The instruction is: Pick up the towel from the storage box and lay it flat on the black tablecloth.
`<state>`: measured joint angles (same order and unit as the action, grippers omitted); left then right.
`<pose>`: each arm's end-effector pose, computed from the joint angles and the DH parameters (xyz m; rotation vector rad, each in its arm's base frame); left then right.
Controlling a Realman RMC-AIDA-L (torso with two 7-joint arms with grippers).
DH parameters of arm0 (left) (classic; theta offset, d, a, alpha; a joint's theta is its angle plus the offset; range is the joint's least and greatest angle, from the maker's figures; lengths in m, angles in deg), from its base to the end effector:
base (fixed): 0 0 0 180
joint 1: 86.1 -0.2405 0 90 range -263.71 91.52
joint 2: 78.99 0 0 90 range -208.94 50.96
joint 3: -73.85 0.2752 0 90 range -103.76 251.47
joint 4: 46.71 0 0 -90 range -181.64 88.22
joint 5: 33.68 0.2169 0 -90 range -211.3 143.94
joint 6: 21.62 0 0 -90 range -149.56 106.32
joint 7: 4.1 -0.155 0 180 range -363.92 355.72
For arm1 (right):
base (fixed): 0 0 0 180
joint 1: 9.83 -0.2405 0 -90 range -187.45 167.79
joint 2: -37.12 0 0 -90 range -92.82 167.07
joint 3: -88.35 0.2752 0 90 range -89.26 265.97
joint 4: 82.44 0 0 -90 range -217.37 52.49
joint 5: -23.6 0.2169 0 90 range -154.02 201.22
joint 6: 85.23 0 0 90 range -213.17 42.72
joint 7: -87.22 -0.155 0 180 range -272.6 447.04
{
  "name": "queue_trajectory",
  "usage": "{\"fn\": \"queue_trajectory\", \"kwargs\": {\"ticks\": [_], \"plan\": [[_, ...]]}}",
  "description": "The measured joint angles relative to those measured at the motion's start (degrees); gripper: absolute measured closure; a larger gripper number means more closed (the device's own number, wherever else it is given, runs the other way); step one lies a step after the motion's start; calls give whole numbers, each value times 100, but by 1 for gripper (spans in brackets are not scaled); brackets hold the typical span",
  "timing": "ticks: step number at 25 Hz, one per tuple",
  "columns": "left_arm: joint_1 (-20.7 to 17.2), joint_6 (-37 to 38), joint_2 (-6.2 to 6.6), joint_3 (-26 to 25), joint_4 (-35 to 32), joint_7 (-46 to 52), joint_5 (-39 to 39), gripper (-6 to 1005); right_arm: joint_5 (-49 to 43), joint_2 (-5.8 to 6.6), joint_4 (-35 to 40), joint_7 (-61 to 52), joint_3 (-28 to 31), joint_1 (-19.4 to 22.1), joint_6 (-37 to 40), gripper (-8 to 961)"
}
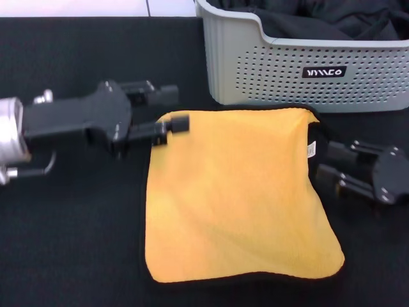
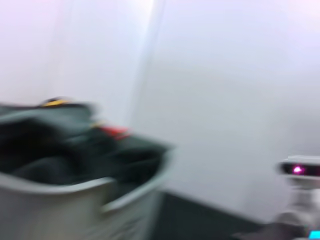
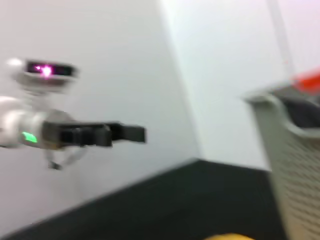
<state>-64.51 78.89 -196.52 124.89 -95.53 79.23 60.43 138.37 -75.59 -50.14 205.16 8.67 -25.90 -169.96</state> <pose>-0.2480 0.3136 0.0224 -2.7439 -0.4618 -1.0242 0.2917 0.2926 -0.0256 -2.5867 0.4842 1.0103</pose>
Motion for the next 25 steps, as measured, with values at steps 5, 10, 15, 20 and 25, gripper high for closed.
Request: {"fn": "queue_trajectory", "kwargs": {"ticks": [5, 10, 15, 20, 25], "plan": [[-108, 894, -23, 2, 12, -93, -65, 426, 26, 31, 504, 33, 144, 241, -1290, 380], [-115, 1162, 18, 4, 91, -122, -132, 422, -129, -141, 693, -154, 82, -31, -1450, 326], [-52, 1179, 124, 31, 93, -200, -97, 417, -205, -230, 683, -391, -143, -445, -1369, 273], [2, 1135, 222, -79, 83, -232, -65, 414, -163, -256, 655, -434, -387, -625, -1263, 204], [72, 1085, 253, -334, 217, -298, 53, 413, -153, -266, 672, -427, -570, -628, -1178, 67]]}}
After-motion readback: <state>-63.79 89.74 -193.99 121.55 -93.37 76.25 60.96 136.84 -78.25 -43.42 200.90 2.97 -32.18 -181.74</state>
